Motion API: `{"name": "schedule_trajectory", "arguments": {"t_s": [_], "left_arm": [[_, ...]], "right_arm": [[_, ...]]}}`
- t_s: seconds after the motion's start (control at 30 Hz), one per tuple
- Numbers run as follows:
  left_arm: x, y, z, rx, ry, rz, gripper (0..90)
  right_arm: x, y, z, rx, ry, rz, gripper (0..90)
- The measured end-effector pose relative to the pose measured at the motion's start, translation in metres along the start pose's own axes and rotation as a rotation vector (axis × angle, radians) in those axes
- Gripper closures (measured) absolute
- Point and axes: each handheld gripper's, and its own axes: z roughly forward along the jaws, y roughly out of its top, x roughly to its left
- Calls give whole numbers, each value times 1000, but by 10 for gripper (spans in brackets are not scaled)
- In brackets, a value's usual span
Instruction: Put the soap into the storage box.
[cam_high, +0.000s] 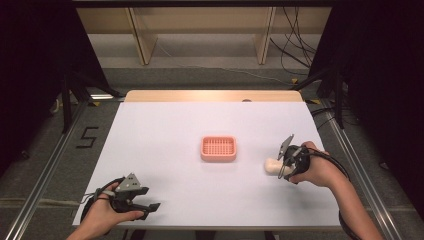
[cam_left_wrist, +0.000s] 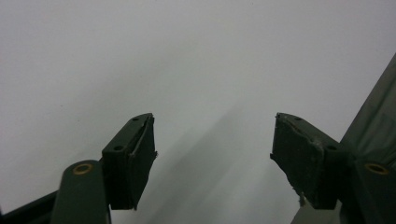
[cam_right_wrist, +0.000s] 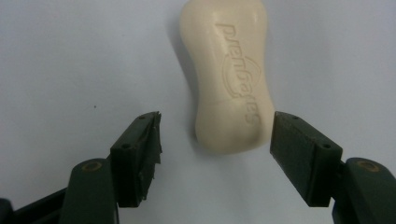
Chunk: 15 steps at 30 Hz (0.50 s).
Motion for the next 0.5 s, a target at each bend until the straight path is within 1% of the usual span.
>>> {"name": "schedule_trajectory", "arguments": {"t_s": [0.03,0.07,0.1,0.13,0.17,0.2,0.27,0.37,0.4,0.43,0.47,0.5], "left_arm": [[0,0,0,0,0,0,296],[1,0,0,1,-7,10,296],[1,0,0,-2,-6,8,296],[1,0,0,-3,-9,6,296],[1,0,1,-13,-9,-4,296],[2,0,1,2,-2,7,296],[1,0,1,-1,-6,-6,296],[1,-1,1,-3,-5,-5,295],[2,0,1,5,-9,-4,295],[1,0,1,4,-19,-6,295],[1,0,1,4,-19,-6,295],[2,-1,1,-2,-5,9,295]], "right_arm": [[0,0,0,0,0,0,341],[-3,2,4,-5,10,-2,338],[-3,3,4,4,14,2,338],[-5,3,6,-4,22,-8,338],[-6,5,7,-10,24,-11,337],[-6,6,7,-8,26,-15,336],[-7,9,10,-9,38,-16,333],[-9,12,11,-7,31,-21,333],[-12,15,14,-9,43,-31,333],[-12,16,15,-11,45,-25,333],[-13,17,17,-9,39,-33,333],[-14,17,17,-4,49,-28,333]]}}
